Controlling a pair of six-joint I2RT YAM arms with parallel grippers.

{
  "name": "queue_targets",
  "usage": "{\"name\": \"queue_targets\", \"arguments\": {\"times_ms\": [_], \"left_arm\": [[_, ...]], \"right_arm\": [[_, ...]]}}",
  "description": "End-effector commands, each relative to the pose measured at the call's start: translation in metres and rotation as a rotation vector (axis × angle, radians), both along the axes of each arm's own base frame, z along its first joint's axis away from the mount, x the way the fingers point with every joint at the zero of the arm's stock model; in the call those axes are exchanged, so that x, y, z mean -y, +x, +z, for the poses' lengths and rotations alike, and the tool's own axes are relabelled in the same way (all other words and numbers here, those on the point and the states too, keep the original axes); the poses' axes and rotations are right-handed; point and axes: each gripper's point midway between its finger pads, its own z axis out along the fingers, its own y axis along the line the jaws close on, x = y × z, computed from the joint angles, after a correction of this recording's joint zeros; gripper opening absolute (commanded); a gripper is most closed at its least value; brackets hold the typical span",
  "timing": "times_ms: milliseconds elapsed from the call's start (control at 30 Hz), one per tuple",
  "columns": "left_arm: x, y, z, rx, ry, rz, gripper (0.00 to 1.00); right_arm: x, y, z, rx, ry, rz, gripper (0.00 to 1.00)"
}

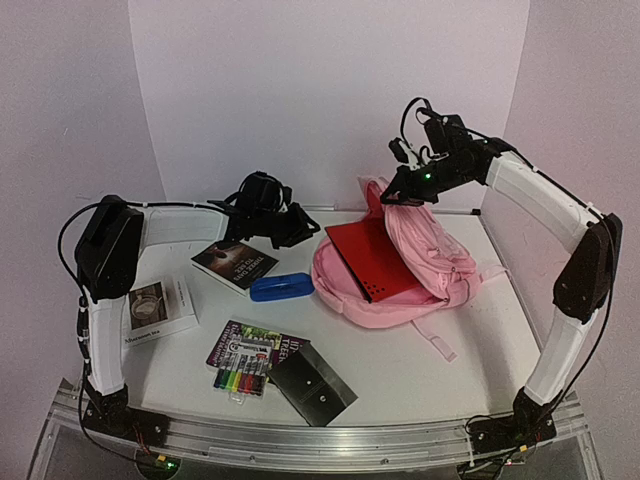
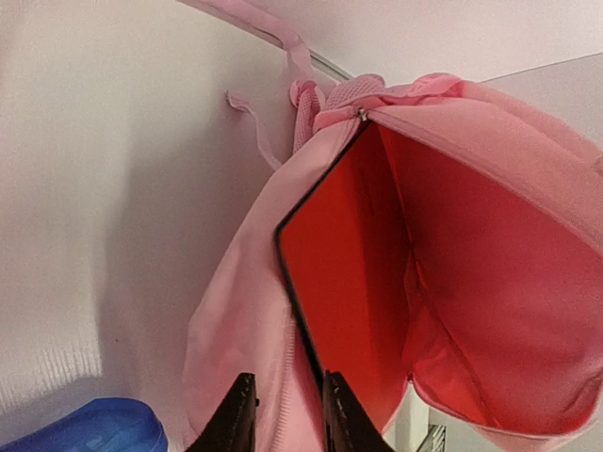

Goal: Pack the student bag
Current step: Place the files in the student bag.

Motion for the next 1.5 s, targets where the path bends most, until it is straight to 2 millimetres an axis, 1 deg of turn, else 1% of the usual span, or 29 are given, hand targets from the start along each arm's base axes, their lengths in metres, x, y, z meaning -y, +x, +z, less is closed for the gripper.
{"name": "queue_targets", "arguments": {"times_ms": [0,33,100,167,200,267,333,467,600,667,767,900,1067,1200,1300,1367,1467], "left_arm": [[0.004,0.002,0.052,0.047,-0.129,-0.011,0.49],[0.002,-0.001,0.059,0.048,-0.141,-0.013,0.53],[0.004,-0.010,0.066,0.033,-0.169,-0.045,0.56],[0.012,-0.021,0.065,-0.015,-0.209,-0.102,0.56],[0.017,-0.025,0.061,-0.053,-0.233,-0.124,0.57],[0.028,-0.034,0.050,-0.111,-0.293,-0.163,0.56],[0.036,-0.040,0.033,-0.165,-0.335,-0.177,0.54],[0.052,-0.038,0.001,-0.240,-0.372,-0.183,0.51],[0.064,-0.029,-0.023,-0.290,-0.424,-0.164,0.46],[0.067,-0.025,-0.038,-0.324,-0.422,-0.138,0.45],[0.064,-0.022,-0.057,-0.364,-0.391,-0.088,0.45],[0.067,-0.025,-0.071,-0.396,-0.360,-0.080,0.48],[0.084,-0.026,-0.072,-0.383,-0.375,-0.145,0.45],[0.093,-0.024,-0.073,-0.387,-0.386,-0.173,0.44],[0.097,-0.027,-0.072,-0.389,-0.380,-0.184,0.44],[0.098,-0.027,-0.065,-0.362,-0.395,-0.190,0.40],[0.100,-0.028,-0.054,-0.300,-0.430,-0.213,0.29]], "right_arm": [[-0.020,-0.007,0.015,-0.076,0.155,0.056,0.00],[-0.022,-0.008,0.015,-0.083,0.168,0.062,0.00],[-0.026,-0.007,0.016,-0.085,0.188,0.070,0.00],[-0.028,-0.003,0.018,-0.075,0.197,0.067,0.00],[-0.028,-0.001,0.020,-0.067,0.202,0.067,0.00],[-0.030,0.002,0.023,-0.056,0.206,0.068,0.00],[-0.031,0.005,0.025,-0.053,0.210,0.066,0.00],[-0.034,0.007,0.030,-0.049,0.224,0.068,0.00],[-0.035,0.008,0.031,-0.048,0.228,0.067,0.00],[-0.034,0.009,0.032,-0.041,0.224,0.067,0.00],[-0.035,0.009,0.033,-0.040,0.227,0.068,0.00],[-0.036,0.011,0.032,-0.045,0.235,0.069,0.00],[-0.039,0.012,0.032,-0.053,0.247,0.071,0.00],[-0.040,0.017,0.034,-0.039,0.250,0.063,0.00],[-0.041,0.021,0.037,-0.030,0.257,0.060,0.00],[-0.042,0.023,0.037,-0.032,0.260,0.059,0.00],[-0.043,0.022,0.036,-0.040,0.268,0.061,0.00]]}}
